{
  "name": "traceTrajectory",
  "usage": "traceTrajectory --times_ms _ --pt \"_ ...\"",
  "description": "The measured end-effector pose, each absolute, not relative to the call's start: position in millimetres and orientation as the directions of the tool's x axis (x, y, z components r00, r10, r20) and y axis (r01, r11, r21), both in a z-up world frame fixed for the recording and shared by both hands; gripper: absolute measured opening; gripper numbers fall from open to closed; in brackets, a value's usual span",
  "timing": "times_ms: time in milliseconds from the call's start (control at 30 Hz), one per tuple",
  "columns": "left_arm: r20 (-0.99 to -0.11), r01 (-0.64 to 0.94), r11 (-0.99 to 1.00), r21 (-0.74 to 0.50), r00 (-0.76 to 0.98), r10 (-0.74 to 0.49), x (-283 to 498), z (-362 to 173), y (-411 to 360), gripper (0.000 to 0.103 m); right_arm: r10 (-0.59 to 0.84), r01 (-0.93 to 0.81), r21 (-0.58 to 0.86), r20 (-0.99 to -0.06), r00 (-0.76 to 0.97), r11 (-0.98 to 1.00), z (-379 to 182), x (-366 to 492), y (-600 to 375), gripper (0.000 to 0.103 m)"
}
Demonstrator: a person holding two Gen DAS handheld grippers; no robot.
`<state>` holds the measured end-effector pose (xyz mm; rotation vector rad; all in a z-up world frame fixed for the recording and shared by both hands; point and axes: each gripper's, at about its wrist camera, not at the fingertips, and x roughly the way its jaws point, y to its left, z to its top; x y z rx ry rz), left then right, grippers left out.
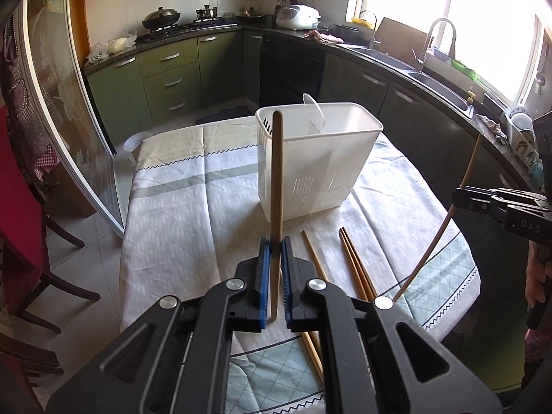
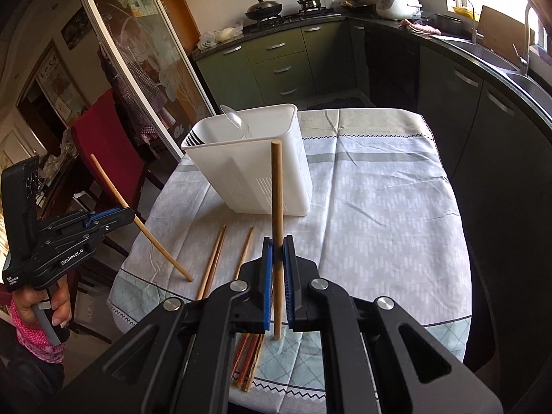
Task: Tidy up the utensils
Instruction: 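Lift both chopsticks upright and carry them above the white holder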
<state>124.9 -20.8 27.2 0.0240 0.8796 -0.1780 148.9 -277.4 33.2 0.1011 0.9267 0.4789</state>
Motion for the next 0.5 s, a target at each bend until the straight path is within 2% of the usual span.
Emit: traceTrajectory --times_ms 267,500 --pt "-0.753 0.183 0.980 -0.073 0.635 -0.175 131.0 46.0 -23.8 0.007 0.459 -0.359 0.302 -0.713 0.530 0.883 60.3 149.8 -285.6 0.007" --pt "-0.726 0.214 0.972 -0.093 0.654 -0.213 140.5 88.2 -30.1 0.007 0.521 -0.384 0.356 -0.657 0.545 0.852 110.2 160.6 -293.7 0.007"
